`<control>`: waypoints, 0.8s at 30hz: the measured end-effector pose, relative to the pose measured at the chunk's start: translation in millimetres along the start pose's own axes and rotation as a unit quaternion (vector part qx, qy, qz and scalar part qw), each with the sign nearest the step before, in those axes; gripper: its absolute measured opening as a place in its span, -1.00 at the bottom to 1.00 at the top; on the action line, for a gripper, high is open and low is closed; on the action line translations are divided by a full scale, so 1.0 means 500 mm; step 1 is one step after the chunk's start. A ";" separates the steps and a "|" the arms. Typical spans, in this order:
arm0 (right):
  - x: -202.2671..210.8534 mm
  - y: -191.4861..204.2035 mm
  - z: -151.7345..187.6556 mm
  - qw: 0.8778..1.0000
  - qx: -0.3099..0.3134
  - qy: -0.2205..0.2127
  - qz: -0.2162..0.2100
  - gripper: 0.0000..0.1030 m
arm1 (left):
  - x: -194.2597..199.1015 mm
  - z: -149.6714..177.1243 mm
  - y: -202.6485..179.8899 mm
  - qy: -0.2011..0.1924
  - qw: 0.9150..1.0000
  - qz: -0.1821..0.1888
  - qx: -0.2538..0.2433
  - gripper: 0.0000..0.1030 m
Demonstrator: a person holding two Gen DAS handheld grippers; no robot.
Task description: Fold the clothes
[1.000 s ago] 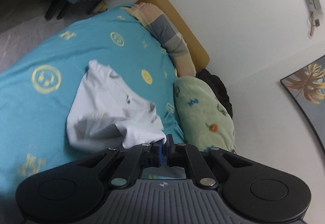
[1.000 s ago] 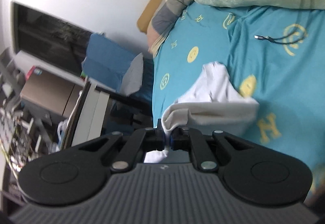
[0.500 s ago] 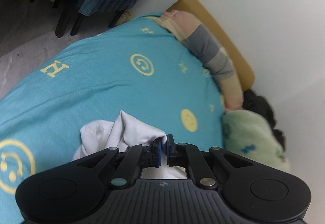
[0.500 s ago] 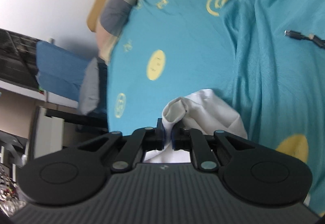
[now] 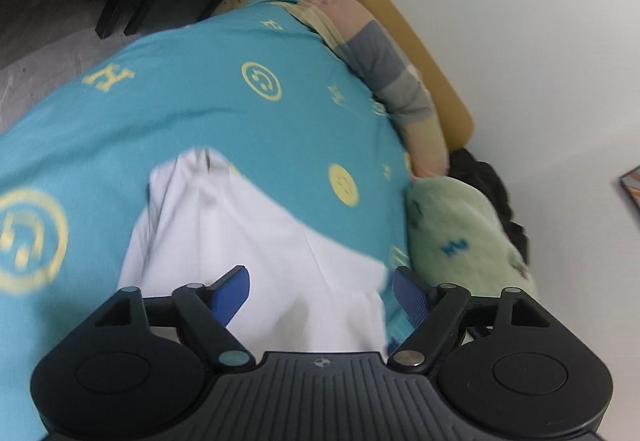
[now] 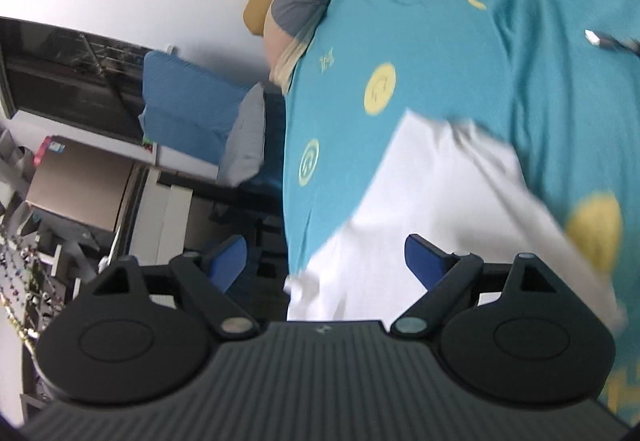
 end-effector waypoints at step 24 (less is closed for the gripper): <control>0.078 -0.156 0.118 0.986 -0.128 -0.070 0.086 -0.65 | 0.017 0.028 0.129 -0.021 0.991 0.012 0.131 -0.55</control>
Point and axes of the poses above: each gripper's, at about its wrist camera, not at the fingertips, and x roughly against the way its jaws point, y to its left, z to its underside, the point moved 8 cm from there along -x, roughly the way its jaws point, and after that the axes turned 7 degrees about x, right-handed, at the moved point
